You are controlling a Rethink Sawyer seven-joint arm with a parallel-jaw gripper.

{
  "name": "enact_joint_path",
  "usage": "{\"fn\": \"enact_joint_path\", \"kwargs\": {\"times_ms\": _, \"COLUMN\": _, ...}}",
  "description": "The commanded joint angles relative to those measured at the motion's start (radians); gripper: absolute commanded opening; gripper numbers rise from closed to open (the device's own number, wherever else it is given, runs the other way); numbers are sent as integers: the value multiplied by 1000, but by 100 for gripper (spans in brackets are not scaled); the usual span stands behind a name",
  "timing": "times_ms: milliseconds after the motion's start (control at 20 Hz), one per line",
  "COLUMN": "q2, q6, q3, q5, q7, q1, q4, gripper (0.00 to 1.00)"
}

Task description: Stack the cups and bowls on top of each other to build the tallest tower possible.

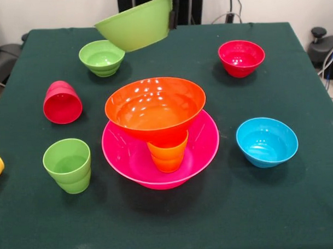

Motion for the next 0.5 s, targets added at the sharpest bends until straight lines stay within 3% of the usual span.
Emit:
{"fn": "enact_joint_path", "kwargs": {"times_ms": 50, "q2": -83, "q6": 112, "q3": 97, "q5": 8, "q7": -142, "q1": 21, "q4": 88, "gripper": 0}}
{"fn": "enact_joint_path", "kwargs": {"times_ms": 200, "q2": -96, "q6": 114, "q3": 79, "q5": 10, "q7": -89, "q1": 61, "q4": 80, "gripper": 0}}
{"fn": "enact_joint_path", "kwargs": {"times_ms": 250, "q2": -85, "q6": 74, "q3": 67, "q5": 0, "q7": -50, "q1": 79, "q4": 80, "gripper": 0}}
{"fn": "enact_joint_path", "kwargs": {"times_ms": 350, "q2": -28, "q6": -18, "q3": 30, "q5": -44, "q7": 26, "q1": 124, "q4": 58, "gripper": 0}}
{"fn": "enact_joint_path", "kwargs": {"times_ms": 500, "q2": 78, "q6": -26, "q3": 60, "q5": -20, "q7": 6, "q1": 122, "q4": 27, "gripper": 0}}
